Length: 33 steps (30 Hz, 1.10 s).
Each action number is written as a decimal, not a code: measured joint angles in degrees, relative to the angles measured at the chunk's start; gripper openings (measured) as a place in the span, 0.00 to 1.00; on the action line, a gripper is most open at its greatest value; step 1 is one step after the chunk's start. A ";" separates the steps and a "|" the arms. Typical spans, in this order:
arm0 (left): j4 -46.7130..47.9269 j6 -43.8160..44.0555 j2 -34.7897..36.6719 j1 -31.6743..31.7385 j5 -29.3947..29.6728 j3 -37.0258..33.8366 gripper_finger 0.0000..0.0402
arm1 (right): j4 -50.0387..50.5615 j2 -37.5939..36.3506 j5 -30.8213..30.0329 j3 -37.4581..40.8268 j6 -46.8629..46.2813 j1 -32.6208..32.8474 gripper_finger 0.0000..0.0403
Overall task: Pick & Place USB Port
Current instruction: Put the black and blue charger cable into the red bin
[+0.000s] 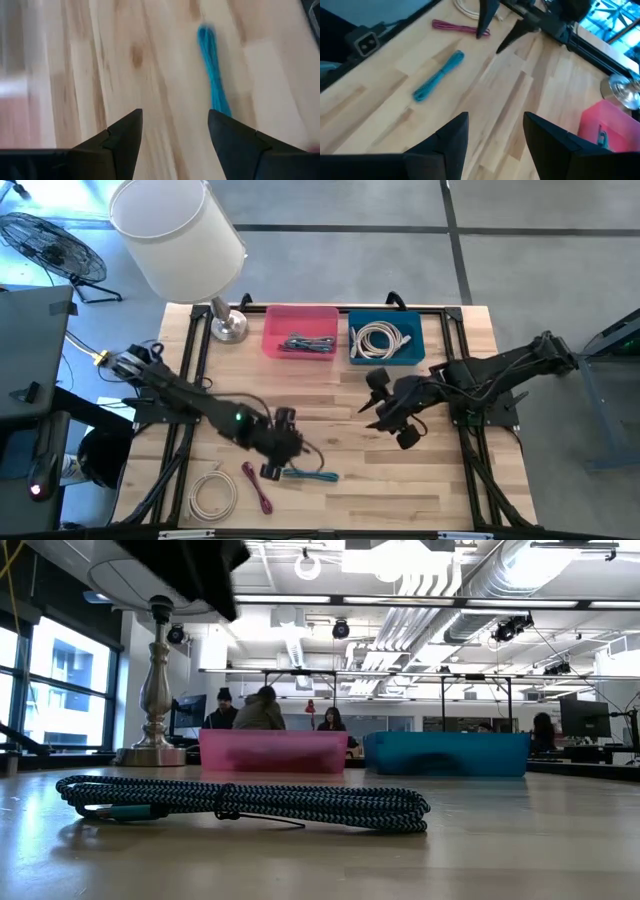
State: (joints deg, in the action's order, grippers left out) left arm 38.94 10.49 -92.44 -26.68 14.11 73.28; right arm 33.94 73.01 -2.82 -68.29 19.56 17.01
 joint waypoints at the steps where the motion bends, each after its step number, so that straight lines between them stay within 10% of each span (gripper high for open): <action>1: -1.83 -1.08 -0.90 -0.53 1.07 0.17 0.55 | -0.01 0.00 -0.03 0.00 -0.03 0.43 0.45; 15: -11.28 -0.23 -13.12 -1.09 -9.53 0.11 0.55 | 2.18 0.04 -1.27 0.15 -3.78 6.20 0.45; 33: -12.21 4.88 -15.50 -1.09 -8.84 0.15 0.55 | 1.13 0.07 -4.11 4.37 -6.76 7.78 0.45</action>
State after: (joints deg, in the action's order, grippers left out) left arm 26.73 15.37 -107.94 -27.77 5.27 73.43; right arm 35.06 73.08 -6.93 -63.92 12.80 24.80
